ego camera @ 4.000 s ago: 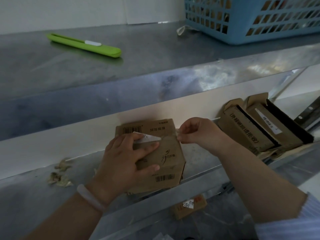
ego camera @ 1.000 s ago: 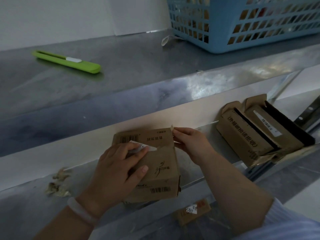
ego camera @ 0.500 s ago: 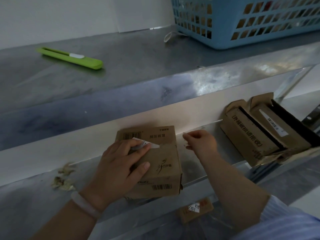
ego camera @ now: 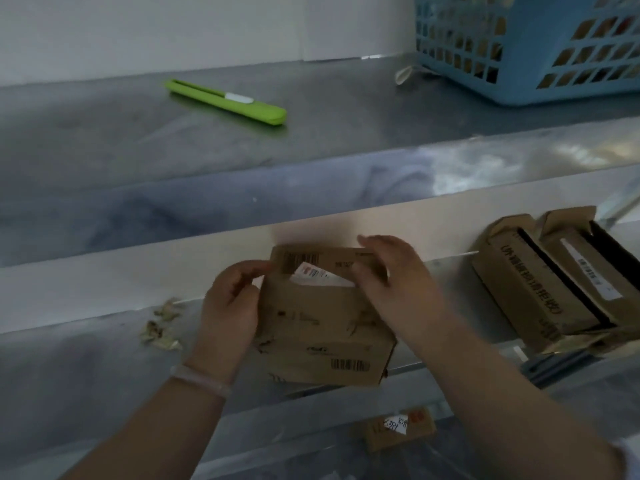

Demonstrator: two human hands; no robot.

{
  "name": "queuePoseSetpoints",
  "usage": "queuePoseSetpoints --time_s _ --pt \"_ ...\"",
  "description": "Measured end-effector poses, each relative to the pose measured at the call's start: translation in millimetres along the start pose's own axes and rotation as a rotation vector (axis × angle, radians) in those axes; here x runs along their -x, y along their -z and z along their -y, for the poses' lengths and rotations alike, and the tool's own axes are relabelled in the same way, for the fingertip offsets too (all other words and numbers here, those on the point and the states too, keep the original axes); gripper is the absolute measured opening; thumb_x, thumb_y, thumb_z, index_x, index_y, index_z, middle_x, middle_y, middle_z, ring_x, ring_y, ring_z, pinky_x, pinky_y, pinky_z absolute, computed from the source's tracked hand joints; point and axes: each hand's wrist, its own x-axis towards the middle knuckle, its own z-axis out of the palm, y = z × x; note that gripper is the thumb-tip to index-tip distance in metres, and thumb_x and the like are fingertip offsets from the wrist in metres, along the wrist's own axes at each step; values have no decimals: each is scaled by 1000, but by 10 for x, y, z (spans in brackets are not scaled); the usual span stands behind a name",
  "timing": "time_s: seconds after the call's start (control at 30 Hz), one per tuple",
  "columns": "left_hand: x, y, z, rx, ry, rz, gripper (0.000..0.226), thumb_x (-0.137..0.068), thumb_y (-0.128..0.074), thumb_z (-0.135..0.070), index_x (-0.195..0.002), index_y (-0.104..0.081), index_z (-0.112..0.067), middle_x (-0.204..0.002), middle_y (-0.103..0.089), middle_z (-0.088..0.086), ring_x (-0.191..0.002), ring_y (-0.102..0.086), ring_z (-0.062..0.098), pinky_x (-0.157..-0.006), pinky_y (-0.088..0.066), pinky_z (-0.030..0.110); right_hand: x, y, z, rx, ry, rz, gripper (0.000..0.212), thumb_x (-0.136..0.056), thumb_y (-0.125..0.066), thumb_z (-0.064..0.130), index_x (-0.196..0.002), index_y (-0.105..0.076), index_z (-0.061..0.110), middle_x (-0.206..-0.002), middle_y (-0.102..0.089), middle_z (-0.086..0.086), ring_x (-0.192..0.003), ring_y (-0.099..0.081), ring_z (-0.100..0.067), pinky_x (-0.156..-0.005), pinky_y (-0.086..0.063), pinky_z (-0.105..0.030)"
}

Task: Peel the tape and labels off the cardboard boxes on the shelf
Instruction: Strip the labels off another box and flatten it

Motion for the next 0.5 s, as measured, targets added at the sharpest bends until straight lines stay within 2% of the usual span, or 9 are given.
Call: queuePoseSetpoints --time_s 0.07,0.13,0.2,0.27,0.33,0.43,0.5 --pt "61 65 48 -22 88 23 28 -94 -49 -8 -99 -66 -29 -106 -64 -10 -86 -57 -10 -66 -43 3 91 -92 164 212 175 162 61 -88 -37 61 -139 -50 30 -145 -45 7 -135 -36 -14 -112 -15 -23" --pt "189 159 108 -12 168 137 19 -96 -53 -31 -111 -65 -32 -107 -64 -17 -89 -59 -10 -68 -44 3 114 -146 178 378 194 295 75 -79 -17 71 -143 -40 40 -153 -33 11 -144 -22 -12 -118 -6 -37" --pt "340 267 128 -30 140 244 23 -88 -52 -46 -106 -65 -43 -99 -69 -23 -91 -61 -11 -70 -46 5 90 -137 147 425 173 340 79 -76 -8 72 -145 -34 43 -157 -26 13 -147 -13 -10 -119 -1 -41" --pt "451 334 101 -13 93 299 22 -86 -53 -39 -91 -70 -51 -90 -71 -26 -88 -64 -9 -70 -46 6 87 -145 148 484 211 337 79 -79 -5 68 -146 -35 41 -157 -27 9 -147 -16 -13 -119 -3 -43" --pt "498 360 79 1 86 274 33 -86 -59 -30 -77 -69 -60 -82 -71 -28 -82 -65 -9 -70 -47 7 101 -195 202 517 256 323 71 -86 -8 57 -145 -41 35 -154 -36 2 -145 -27 -21 -119 -11 -44" --pt "503 361 117 -5 122 168 36 -83 -69 -17 -69 -70 -50 -68 -69 -27 -70 -63 -13 -62 -44 4 177 -320 294 497 291 282 58 -91 -19 36 -140 -50 34 -145 -49 -4 -136 -41 -32 -115 -24 -48" --pt "530 360 140 -9 130 106 35 -81 -73 -12 -68 -68 -45 -63 -67 -26 -64 -61 -13 -59 -44 5 212 -375 307 499 286 224 54 -92 -22 37 -136 -53 34 -142 -52 -4 -134 -43 -33 -114 -28 -49"
